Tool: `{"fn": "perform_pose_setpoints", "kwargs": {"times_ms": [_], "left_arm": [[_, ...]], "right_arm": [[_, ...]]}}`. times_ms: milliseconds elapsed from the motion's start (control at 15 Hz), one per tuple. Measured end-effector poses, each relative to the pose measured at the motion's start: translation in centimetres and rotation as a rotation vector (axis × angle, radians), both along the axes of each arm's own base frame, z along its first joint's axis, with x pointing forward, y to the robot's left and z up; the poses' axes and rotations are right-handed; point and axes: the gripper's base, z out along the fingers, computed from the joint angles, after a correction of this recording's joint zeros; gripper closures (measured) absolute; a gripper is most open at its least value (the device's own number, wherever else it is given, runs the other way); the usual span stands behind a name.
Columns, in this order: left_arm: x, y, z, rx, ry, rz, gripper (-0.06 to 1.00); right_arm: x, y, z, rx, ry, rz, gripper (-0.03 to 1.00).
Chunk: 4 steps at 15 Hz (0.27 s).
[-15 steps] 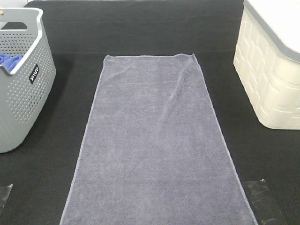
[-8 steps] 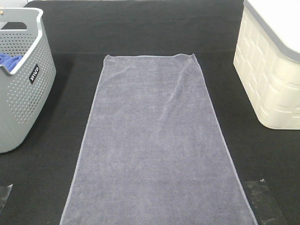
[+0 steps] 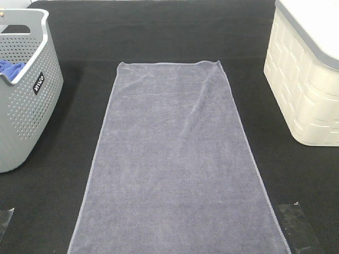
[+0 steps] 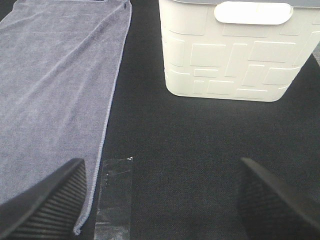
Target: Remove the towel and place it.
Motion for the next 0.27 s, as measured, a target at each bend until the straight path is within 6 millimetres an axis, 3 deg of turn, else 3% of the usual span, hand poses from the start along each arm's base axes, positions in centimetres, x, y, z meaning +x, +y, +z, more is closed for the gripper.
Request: {"fn": "perform_pose_setpoints", "kwargs": {"times_ms": [267], "left_arm": [[0.0,0.0,0.0,0.0,0.0,0.0,0.32]], "right_arm": [[0.0,0.0,0.0,0.0,0.0,0.0,0.2]]}}
